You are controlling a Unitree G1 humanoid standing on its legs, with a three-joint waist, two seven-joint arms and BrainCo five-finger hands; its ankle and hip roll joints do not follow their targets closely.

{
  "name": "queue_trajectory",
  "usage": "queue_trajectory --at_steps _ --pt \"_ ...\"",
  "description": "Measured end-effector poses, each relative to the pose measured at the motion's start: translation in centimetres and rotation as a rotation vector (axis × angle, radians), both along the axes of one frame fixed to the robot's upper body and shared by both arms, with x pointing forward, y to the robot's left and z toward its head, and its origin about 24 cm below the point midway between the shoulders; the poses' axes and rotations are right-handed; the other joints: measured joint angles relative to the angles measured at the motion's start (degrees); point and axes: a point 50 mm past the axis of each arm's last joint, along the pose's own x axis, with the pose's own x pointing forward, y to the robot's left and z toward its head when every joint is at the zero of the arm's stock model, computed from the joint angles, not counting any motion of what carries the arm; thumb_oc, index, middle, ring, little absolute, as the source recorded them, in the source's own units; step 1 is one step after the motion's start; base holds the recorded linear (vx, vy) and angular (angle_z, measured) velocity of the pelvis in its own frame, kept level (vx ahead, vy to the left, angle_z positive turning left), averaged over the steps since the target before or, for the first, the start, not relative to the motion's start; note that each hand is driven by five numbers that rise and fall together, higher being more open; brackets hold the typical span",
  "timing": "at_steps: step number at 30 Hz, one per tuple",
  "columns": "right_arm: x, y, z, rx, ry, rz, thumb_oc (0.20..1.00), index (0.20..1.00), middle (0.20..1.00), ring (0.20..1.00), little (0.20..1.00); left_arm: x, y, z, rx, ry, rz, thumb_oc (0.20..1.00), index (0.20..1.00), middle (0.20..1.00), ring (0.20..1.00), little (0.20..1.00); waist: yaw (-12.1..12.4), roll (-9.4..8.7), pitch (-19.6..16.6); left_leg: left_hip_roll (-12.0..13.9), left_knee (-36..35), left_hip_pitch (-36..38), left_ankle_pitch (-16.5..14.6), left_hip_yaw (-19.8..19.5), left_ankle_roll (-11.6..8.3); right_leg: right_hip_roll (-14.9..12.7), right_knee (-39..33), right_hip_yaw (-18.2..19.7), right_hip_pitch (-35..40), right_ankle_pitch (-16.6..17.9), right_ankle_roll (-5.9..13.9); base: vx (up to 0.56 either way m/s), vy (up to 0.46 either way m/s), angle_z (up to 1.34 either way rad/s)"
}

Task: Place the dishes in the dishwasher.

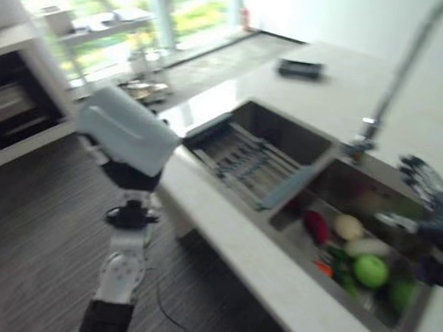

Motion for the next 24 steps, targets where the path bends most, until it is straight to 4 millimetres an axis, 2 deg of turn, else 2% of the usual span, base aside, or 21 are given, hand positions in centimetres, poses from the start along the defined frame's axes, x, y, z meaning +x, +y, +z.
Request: queue_trajectory --at_steps 1,2,3,4,5,7,8,9,10,11,12,13,15,16,17,18,19,20,21,23,24 --pt "1.2 1.2 0.5 0.000 -0.024 0.063 1.000 1.000 1.000 1.000 1.000 0.0 0.1 0.3 -0.008 -0.013 0.004 0.200 0.200 0.200 0.200 0.200 0.7 1.85 -0.4 0.3 -0.9 -1.7 -0.1 -1.5 1.54 0.1 0.5 3.8 -1.6 0.6 0.55 -0.09 0.471 1.23" --pt "2.2 2.5 0.6 0.012 -0.039 0.122 1.000 1.000 1.000 1.000 1.000 0.1 -0.1 0.6 -0.012 -0.026 -0.002 0.200 0.200 0.200 0.200 0.200 1.6 3.25 -0.4 0.3 -2.5 -3.3 0.3 -1.6 4.54 1.1 2.0 9.6 -3.6 0.8 0.70 -0.07 0.566 1.10" --pt "2.7 3.4 0.1 0.048 -0.040 0.150 1.000 1.000 1.000 1.000 1.000 0.1 0.0 0.5 -0.007 -0.021 -0.005 0.200 0.200 0.200 0.200 0.200 2.7 3.23 -0.8 -1.0 -3.4 -3.7 -0.5 -1.6 5.15 0.0 3.6 12.5 -4.7 0.8 0.56 -0.04 0.511 1.08" --pt "2.8 5.0 -0.9 0.119 -0.036 0.189 1.000 1.000 1.000 1.000 1.000 -0.3 0.5 0.2 -0.001 -0.008 0.012 0.200 0.200 0.200 0.200 0.200 4.0 0.33 -1.1 -6.4 -4.1 -4.2 -1.5 -3.6 7.73 -4.2 4.4 15.7 -5.4 1.9 1.95 -0.03 0.548 0.87" --pt "2.9 5.8 -1.4 0.159 -0.035 0.204 1.000 1.000 1.000 1.000 1.000 -0.6 0.8 -0.1 0.001 0.007 0.024 0.200 0.200 0.200 0.200 0.200 4.8 -1.02 -1.4 -9.2 -4.6 -4.4 -2.3 -4.7 8.62 -6.8 3.7 16.4 -5.7 3.3 2.76 -0.01 0.461 0.82" --pt "2.8 7.2 -2.6 0.205 -0.025 0.203 1.000 1.000 1.000 1.000 1.000 -0.8 1.4 -0.1 0.029 0.027 0.031 0.200 0.200 0.200 0.200 0.200 6.9 -4.11 -1.3 -15.6 -4.3 -5.4 -1.6 -6.6 11.15 -13.2 1.8 15.0 -4.2 8.7 2.85 0.00 0.427 0.70" --pt "2.8 7.8 -3.0 0.220 -0.014 0.208 1.000 1.000 1.000 1.000 1.000 -0.8 1.5 -0.1 0.039 0.031 0.026 0.200 0.200 0.200 0.200 0.200 7.1 -4.89 -1.3 -17.1 -4.1 -5.5 0.1 -6.8 13.28 -15.0 1.6 13.7 -3.5 10.5 2.25 0.03 0.406 0.66" --pt "2.8 8.2 -3.3 0.212 -0.003 0.220 1.000 1.000 1.000 1.000 1.000 -0.9 1.5 -0.2 0.051 0.036 0.020 0.200 0.200 0.200 0.200 0.200 7.3 -5.00 -1.3 -17.8 -4.2 -5.1 0.3 -7.6 13.52 -15.6 1.9 13.8 -3.0 12.2 1.86 0.06 0.400 0.62" --pt "2.7 8.2 -3.3 0.204 -0.002 0.215 1.000 1.000 1.000 1.000 1.000 -0.8 1.6 0.0 0.074 0.035 0.013 0.200 0.200 0.200 0.200 0.200 7.2 -4.70 -1.2 -18.2 -4.2 -5.1 0.2 -9.7 14.24 -15.2 4.3 15.1 -3.2 11.3 2.69 0.08 0.368 0.80" --pt "2.6 7.8 -3.2 0.201 -0.011 0.189 1.000 1.000 1.000 1.000 1.000 -0.6 1.3 0.1 0.093 0.033 -0.002 0.200 0.200 0.200 0.200 0.200 6.4 -4.37 -1.0 -18.3 -4.2 -5.2 -0.1 -13.9 16.66 -13.3 8.8 18.4 -3.0 6.6 2.94 0.09 0.281 1.39" --pt "2.2 7.4 -3.5 0.205 -0.005 0.151 1.000 1.000 1.000 1.000 1.000 -0.3 0.6 0.2 0.095 0.032 -0.038 0.200 0.200 0.200 0.200 0.200 4.4 -3.38 -0.5 -17.9 -4.4 -5.1 0.5 -19.0 17.76 -9.3 13.4 24.6 -2.8 0.4 1.66 0.09 0.282 1.81" --pt "2.1 7.1 -3.5 0.194 0.000 0.140 1.000 1.000 1.000 1.000 1.000 0.1 0.0 0.6 0.111 0.017 -0.078 0.200 0.200 0.200 0.200 0.200 3.4 -2.72 0.0 -17.2 -4.3 -5.0 0.9 -21.8 18.15 -2.6 15.8 32.4 -3.5 -4.2 1.76 0.08 0.285 1.74" --pt "1.6 5.9 -3.2 0.175 -0.015 0.100 1.000 1.000 1.000 1.000 1.000 0.5 -0.4 0.4 0.130 0.026 -0.109 0.200 0.200 0.200 0.200 0.200 2.1 -1.84 0.6 -17.2 -3.5 -4.7 0.9 -26.0 17.42 7.3 19.8 42.0 -6.3 -9.3 1.02 0.05 0.222 1.44" --pt "1.0 5.2 -3.2 0.156 0.000 0.083 1.000 1.000 1.000 1.000 1.000 0.4 -0.4 0.3 0.132 0.029 -0.114 0.200 0.200 0.200 0.200 0.200 1.5 -1.94 0.8 -17.6 -3.7 -4.0 0.8 -27.6 16.62 10.5 18.4 41.4 -6.7 -9.0 0.82 0.02 0.131 1.14" --pt "0.7 4.9 -3.1 0.133 0.008 0.089 1.000 1.000 1.000 1.000 1.000 -0.1 -0.2 0.4 0.137 0.024 -0.102 0.200 0.200 0.200 0.200 0.200 1.7 -2.17 1.0 -18.8 -4.5 -2.8 0.6 -27.0 16.28 10.7 15.5 36.4 -7.5 -6.3 -0.58 0.00 0.070 0.57" --pt "0.8 4.9 -2.9 0.127 -0.004 0.102 1.000 1.000 1.000 1.000 1.000 -0.6 0.4 0.5 0.146 0.020 -0.081 0.200 0.200 0.200 0.200 0.200 2.6 -3.85 1.3 -21.3 -4.7 -1.8 0.1 -25.7 15.74 9.0 13.1 31.7 -8.5 -2.0 -1.76 -0.02 0.045 0.02" --pt "1.0 4.8 -2.7 0.116 -0.005 0.105 1.000 1.000 1.000 1.000 1.000 -0.8 0.5 0.3 0.138 0.027 -0.071 0.200 0.200 0.200 0.200 0.200 3.0 -3.30 1.4 -21.8 -4.8 -1.8 -0.5 -25.1 15.85 8.2 13.3 30.5 -8.9 -3.2 -3.06 0.00 0.000 0.00" --pt "1.2 4.7 -2.6 0.122 -0.007 0.108 1.000 1.000 1.000 1.000 1.000 -0.8 0.1 0.2 0.133 0.028 -0.082 0.200 0.200 0.200 0.200 0.200 3.4 -2.24 1.9 -21.9 -4.4 -1.9 -0.5 -24.9 15.78 8.3 10.6 30.6 -7.5 -3.1 -3.20 0.00 -0.046 0.12" --pt "1.3 4.7 -2.4 0.124 -0.012 0.112 1.000 1.000 1.000 1.000 1.000 -0.8 0.0 0.3 0.132 0.023 -0.089 0.200 0.200 0.200 0.200 0.200 3.5 -2.38 2.1 -21.9 -4.2 -1.9 -0.7 -24.8 15.50 8.5 8.1 30.7 -6.1 -2.7 -4.03 0.01 -0.065 0.17" --pt "2.1 5.6 -1.9 0.135 -0.049 0.139 1.000 1.000 1.000 1.000 1.000 -0.8 -0.1 0.6 0.142 0.014 -0.094 0.200 0.200 0.200 0.200 0.200 4.7 -4.48 3.4 -22.0 1.5 -3.0 -2.7 -23.9 12.12 8.2 0.6 30.8 -0.7 0.1 -5.67 0.02 -0.073 0.06" --pt "2.5 6.3 -1.6 0.144 -0.068 0.165 1.000 1.000 1.000 1.000 1.000 -0.8 -0.1 0.9 0.168 0.003 -0.094 0.200 0.200 0.200 0.200 0.200 5.0 -6.42 4.1 -22.0 5.8 -5.2 -4.7 -22.9 12.77 7.5 -3.6 30.9 2.1 1.0 -6.39 0.02 -0.068 0.10"
